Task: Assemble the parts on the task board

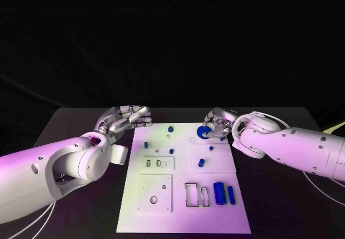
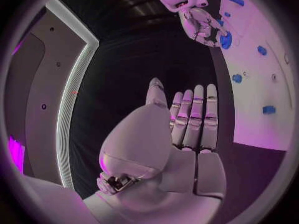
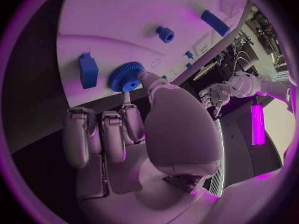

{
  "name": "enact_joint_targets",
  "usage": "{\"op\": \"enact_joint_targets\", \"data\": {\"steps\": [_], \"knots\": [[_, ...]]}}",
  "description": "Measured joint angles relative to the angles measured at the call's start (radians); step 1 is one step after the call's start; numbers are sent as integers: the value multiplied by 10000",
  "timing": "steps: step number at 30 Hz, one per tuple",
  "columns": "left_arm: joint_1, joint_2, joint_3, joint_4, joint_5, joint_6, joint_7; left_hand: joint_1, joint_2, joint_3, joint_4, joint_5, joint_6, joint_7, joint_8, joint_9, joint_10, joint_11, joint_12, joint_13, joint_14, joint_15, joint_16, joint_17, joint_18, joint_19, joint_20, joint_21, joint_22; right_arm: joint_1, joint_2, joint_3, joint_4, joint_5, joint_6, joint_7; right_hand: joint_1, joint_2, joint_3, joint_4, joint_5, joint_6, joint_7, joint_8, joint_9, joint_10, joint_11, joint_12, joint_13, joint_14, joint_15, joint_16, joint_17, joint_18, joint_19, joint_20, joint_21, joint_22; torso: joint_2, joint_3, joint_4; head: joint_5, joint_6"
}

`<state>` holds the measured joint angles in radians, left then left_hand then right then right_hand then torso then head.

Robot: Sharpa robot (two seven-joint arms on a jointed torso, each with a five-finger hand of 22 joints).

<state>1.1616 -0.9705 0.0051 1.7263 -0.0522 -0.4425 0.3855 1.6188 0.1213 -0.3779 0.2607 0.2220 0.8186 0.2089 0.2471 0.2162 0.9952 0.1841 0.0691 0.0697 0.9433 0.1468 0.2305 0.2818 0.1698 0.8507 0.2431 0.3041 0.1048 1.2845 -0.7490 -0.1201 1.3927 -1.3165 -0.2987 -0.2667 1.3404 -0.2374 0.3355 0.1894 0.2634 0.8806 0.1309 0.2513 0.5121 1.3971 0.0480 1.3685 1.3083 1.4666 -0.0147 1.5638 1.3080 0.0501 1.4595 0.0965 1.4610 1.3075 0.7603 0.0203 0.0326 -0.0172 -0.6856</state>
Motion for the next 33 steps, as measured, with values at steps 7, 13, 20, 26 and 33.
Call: {"op": "enact_joint_targets", "data": {"steps": [7, 13, 20, 26, 33], "knots": [[0, -2, 1, -1, 0, 13, -18, 0, 0, 0, 0, 0, 0, 0, 0, 0, 0, 0, 0, 0, 0, 0, 0, 0, 0, 0, 0, 0, 0, -9, -5, 0, 17, -331, 13, -11, 145, -85, 524, -170, -99, 78, -8, -1, -94, 26, 26, 78, -1, 0, 0, -1, -1, 1, 0, 0, 46, -1, 0, 5, 2, 0, -14], [0, -2, 2, -5, 0, 18, -27, 0, 0, 0, 0, 0, 0, 0, 0, -1, 0, 0, 0, 0, 0, 0, 1, -1, 0, 0, 0, 0, 0, -8, -5, 8, 53, -619, 6, -6, 285, -234, 1478, -599, 373, 207, 43, -84, -252, 87, 43, 219, -2, 0, 1, 35, -2, 2, 0, 0, 50, -2, 1, 5, 7, -2, -17], [0, -2, 2, -14, 0, 22, -37, 0, 0, -27, -28, 0, 0, 0, 0, 9, 0, 0, 0, 0, 0, 0, -42, 6, 1, 0, 0, 0, 1, -34, -20, -3, 237, -941, -142, 49, 170, -396, 2285, -1058, 642, 565, -16, 59, -259, 308, -56, 486, -3, 0, 0, 35, -3, -43, 36, -36, 188, 6, 4, 5, 8, -11, 2], [0, 0, 2, -20, 0, 25, -44, 0, 0, -27, -28, 0, 0, 0, 0, 9, 1, 0, 0, 0, 0, 0, -42, 6, 0, 0, 0, 0, 1, -70, -48, -25, 553, -1251, -531, 123, 1, -271, 2433, -1182, 592, 592, -18, 84, -257, 472, -76, 662, -3, -21, -20, 33, -3, -131, 35, -36, 283, 6, 4, 5, 5, -16, 41], [0, 3, -1, -31, 1, 26, -56, 0, 0, -27, -28, 0, -57, -15, 0, 9, 1, 0, 0, 0, -73, 1, -41, 7, 1, 0, 0, 0, -11, -20, 54, -13, 1023, -2210, -1196, 133, -260, -273, 2527, -1276, 418, 592, -18, 85, -256, 539, -140, 739, -4, 1, -72, 31, -4, -131, 70, -71, 396, 5, 3, -5, -3, -21, 99]]}}
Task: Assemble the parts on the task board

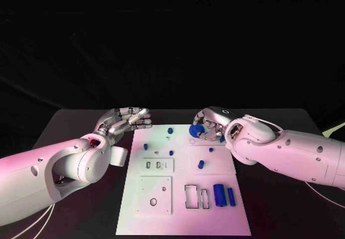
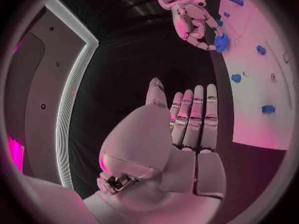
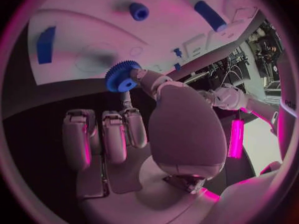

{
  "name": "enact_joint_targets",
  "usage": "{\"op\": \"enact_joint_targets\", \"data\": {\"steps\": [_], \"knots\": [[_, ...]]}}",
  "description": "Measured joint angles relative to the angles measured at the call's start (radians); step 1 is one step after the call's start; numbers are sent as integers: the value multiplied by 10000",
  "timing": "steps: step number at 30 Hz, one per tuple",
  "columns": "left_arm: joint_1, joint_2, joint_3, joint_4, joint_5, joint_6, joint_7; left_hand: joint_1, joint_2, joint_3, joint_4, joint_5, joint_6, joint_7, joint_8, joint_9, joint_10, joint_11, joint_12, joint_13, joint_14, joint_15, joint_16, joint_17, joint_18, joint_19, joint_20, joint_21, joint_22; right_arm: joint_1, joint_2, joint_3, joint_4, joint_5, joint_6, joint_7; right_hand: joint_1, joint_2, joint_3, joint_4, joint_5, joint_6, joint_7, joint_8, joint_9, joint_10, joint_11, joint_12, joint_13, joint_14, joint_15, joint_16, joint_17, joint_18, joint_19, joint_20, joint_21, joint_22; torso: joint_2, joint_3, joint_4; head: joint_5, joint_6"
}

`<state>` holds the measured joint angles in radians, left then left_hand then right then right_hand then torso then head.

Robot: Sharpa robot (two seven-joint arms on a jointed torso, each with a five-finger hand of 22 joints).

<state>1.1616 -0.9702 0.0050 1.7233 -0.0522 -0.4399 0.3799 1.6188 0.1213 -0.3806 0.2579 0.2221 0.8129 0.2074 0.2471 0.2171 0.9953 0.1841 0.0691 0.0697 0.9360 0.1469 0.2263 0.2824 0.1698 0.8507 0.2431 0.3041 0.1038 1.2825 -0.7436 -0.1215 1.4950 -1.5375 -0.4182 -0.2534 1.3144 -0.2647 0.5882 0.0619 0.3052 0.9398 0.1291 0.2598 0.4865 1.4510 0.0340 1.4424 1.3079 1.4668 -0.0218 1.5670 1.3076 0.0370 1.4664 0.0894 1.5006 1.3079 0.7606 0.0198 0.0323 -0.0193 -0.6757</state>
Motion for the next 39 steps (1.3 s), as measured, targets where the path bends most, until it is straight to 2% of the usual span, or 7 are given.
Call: {"op": "enact_joint_targets", "data": {"steps": [5, 10, 15, 25, 39], "knots": [[0, 14, 0, -5, 1, 0, -9, 0, 0, 0, 0, 0, 0, -1, 0, 9, 0, 0, 0, 0, 0, 0, 0, 8, 0, 0, 0, 0, 0, 20, 359, 3, 238, -609, -286, -50, 0, 1, 0, 0, -57, 0, 0, 0, 1, 0, 0, 0, -1, 0, 0, 0, 0, 0, 0, 0, 0, 0, 0, -1, 20, 8, 22], [0, 34, 2, -9, 2, 1, -15, 0, 0, 0, 0, 0, 1, -1, 0, 9, 0, 0, 0, 0, 1, 0, 0, 7, 0, 0, 0, 0, 1, 15, 853, 2, 242, -919, -396, -100, -81, -23, -1, 0, -117, 3, 0, 112, 3, 69, -2, 0, -1, 0, 0, -1, -1, 0, -1, 0, 37, -1, 2, -3, 35, 12, 33], [0, 66, 4, -7, 2, 3, -19, 0, 0, 1, 0, -39, 1, -1, 0, 8, 0, 0, 0, 0, 1, 0, 1, 7, 0, 0, 0, 0, 1, -60, 1380, -18, -22, -1086, -414, -137, -147, 11, 26, -29, -174, 4, 0, 113, 3, 69, -2, 0, -2, 0, 1, -1, -1, 2, -1, 0, 37, -2, 14, -8, 44, 26, 37], [1, 66, 3, 14, 3, 3, -23, 50, 50, -27, -28, -39, 2, -1, 0, 34, 0, 0, 0, 0, -35, 36, -58, 22, -1, 0, 0, -39, -15, -383, 2098, -40, -674, -1174, -400, -159, -187, -26, 25, -30, -213, 38, 33, 113, 4, 69, -2, -1, -3, 0, 1, -1, -2, 1, -1, 0, 37, -3, 36, 2, 32, 64, 7], [1, 68, 1, 32, 3, 3, -24, 50, 50, -27, -28, -74, 3, -2, 0, 43, 0, 0, 0, 0, -70, -1, -108, 21, 0, 0, 0, -38, -24, -540, 2593, -42, -1325, -1174, -282, -137, -319, -2, 23, -36, -322, 40, 35, 104, 6, 68, -1, -1, -4, 0, 1, -1, -2, 2, -1, 1, 37, -5, 35, 3, 27, 123, -58]]}}
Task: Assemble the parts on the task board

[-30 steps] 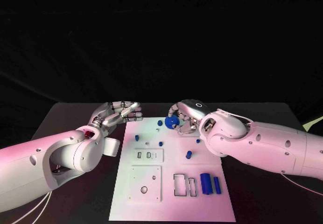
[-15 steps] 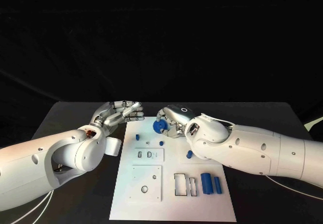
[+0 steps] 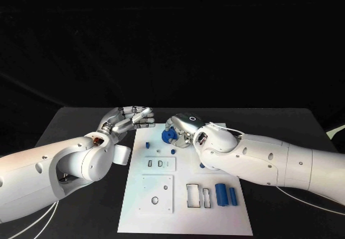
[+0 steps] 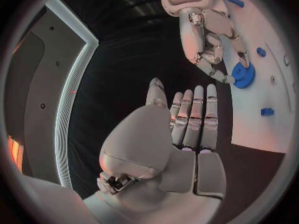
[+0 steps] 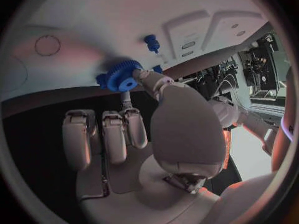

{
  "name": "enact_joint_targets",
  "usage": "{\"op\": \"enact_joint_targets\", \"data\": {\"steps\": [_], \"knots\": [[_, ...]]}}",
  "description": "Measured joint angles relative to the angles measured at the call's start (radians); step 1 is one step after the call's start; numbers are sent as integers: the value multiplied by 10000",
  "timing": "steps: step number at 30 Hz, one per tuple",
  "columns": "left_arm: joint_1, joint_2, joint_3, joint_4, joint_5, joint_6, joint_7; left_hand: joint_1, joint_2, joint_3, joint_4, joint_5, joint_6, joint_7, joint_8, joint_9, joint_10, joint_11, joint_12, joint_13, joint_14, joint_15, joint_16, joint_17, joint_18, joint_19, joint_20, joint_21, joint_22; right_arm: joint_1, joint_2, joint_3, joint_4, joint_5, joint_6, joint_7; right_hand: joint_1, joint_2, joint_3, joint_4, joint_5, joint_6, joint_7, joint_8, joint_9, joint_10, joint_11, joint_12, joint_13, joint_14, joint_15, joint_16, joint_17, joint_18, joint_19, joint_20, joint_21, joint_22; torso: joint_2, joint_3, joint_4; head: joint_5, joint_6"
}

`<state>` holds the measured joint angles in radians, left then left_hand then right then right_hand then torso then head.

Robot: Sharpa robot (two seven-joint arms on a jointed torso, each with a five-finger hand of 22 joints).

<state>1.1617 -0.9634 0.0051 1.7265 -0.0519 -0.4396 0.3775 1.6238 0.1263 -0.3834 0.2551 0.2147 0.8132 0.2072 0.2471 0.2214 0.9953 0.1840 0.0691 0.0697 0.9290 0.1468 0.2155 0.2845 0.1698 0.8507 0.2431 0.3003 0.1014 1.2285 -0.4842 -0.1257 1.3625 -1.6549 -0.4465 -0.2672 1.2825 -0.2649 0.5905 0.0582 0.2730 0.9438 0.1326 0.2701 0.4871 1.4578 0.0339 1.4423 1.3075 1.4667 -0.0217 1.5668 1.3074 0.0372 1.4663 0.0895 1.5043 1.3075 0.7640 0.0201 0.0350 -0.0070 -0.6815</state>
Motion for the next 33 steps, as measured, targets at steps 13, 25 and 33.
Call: {"op": "enact_joint_targets", "data": {"steps": [13, 25, 33], "knots": [[1, -14, 2, 4, 0, -1, -2, 0, 0, 0, 0, 0, 1, 0, 0, 0, 0, 0, 0, 0, -3, 4, 0, -1, 0, 0, 0, 0, 0, -13, 166, 1, -422, 24, 120, 104, -611, -44, -87, -46, -572, -542, 56, -571, -2, -365, 256, -389, -1, -1, 76, 0, -1, 0, -1, 6, -118, -2, -10, 8, -9, 30, 8], [2, -34, 1, 7, 0, -2, -5, 0, 0, 0, 0, 0, 1, 0, 0, 10, 0, 0, 0, 0, -35, 36, 0, 8, -1, 0, 0, 0, 1, -10, 31, 0, -460, 300, 385, 165, -1416, 294, -2544, 1197, -526, -778, 92, -769, -408, -431, 322, -401, -1, 15, 163, 0, 7, 2, -1, 110, -154, 6, -12, 18, -18, 38, -8], [2, -46, 1, 7, 0, -3, -7, 0, 0, 0, 1, 1, 1, 0, 0, 9, 0, 0, 0, 0, -35, 36, 0, 8, 0, 0, 0, 0, 1, -10, -102, -1, -412, 530, 565, 171, -1456, 334, -2560, 1452, -384, -589, 45, -652, -407, -372, 264, -288, -2, 16, 163, 0, 7, 2, -1, 109, -117, 5, -12, 18, -22, 39, -3]]}}
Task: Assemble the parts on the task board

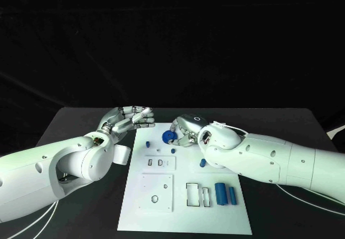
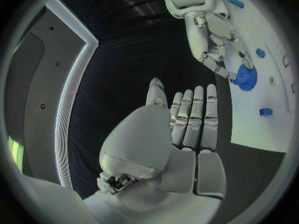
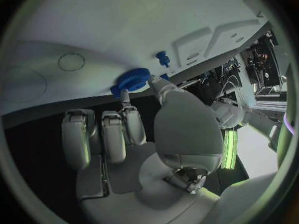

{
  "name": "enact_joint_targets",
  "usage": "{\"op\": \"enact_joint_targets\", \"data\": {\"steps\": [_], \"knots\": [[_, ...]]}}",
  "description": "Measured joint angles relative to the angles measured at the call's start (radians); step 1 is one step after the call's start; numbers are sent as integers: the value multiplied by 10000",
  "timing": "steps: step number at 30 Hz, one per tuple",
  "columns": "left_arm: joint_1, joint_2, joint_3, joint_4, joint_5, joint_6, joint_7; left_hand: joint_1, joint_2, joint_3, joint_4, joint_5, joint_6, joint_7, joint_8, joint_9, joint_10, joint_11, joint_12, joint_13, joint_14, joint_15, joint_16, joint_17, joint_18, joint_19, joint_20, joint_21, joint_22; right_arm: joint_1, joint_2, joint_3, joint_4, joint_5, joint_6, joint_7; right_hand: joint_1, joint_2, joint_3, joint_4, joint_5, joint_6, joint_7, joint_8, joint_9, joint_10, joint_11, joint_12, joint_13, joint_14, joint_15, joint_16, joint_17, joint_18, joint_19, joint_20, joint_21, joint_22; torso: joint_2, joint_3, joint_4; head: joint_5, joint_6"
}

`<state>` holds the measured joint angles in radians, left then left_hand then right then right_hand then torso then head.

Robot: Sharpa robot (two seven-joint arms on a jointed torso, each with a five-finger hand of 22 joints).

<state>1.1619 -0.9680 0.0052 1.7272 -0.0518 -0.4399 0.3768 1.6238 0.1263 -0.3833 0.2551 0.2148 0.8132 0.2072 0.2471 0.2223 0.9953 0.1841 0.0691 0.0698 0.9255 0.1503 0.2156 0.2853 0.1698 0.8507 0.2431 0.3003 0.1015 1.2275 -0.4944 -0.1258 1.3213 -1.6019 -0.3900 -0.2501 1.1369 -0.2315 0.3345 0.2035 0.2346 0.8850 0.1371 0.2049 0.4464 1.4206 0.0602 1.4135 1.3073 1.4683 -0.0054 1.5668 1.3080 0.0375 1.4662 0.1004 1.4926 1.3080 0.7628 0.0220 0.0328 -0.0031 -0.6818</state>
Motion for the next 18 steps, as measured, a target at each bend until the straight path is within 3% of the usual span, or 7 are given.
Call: {"op": "enact_joint_targets", "data": {"steps": [12, 18], "knots": [[0, -12, 0, -4, 1, 0, -3, -40, 40, -41, -41, 0, 0, 0, 0, 14, 0, 0, 0, 0, 1, 0, 0, 11, 0, 0, 0, -39, -14, 9, -384, 4, 239, 291, 204, 3, -3, 3, 40, 95, 0, 91, -22, 4, -5, 58, -6, 57, 8, 0, 0, 0, -1, 0, 0, -1, 33, -1, 0, 6, -5, -11, -14], [0, -34, 0, -11, 1, 0, -5, -40, 40, -41, -41, 1, 0, 0, 0, 13, 0, 0, 0, 0, 0, 0, 0, 10, 0, 0, 0, -39, -14, 12, -893, -5, 711, 406, 176, -3, 26, 104, 122, 177, 78, 164, -52, 39, -4, 138, -45, 147, 8, 0, 0, 0, -2, 0, 0, -1, 91, -2, -7, 12, -18, -7, -11]]}}
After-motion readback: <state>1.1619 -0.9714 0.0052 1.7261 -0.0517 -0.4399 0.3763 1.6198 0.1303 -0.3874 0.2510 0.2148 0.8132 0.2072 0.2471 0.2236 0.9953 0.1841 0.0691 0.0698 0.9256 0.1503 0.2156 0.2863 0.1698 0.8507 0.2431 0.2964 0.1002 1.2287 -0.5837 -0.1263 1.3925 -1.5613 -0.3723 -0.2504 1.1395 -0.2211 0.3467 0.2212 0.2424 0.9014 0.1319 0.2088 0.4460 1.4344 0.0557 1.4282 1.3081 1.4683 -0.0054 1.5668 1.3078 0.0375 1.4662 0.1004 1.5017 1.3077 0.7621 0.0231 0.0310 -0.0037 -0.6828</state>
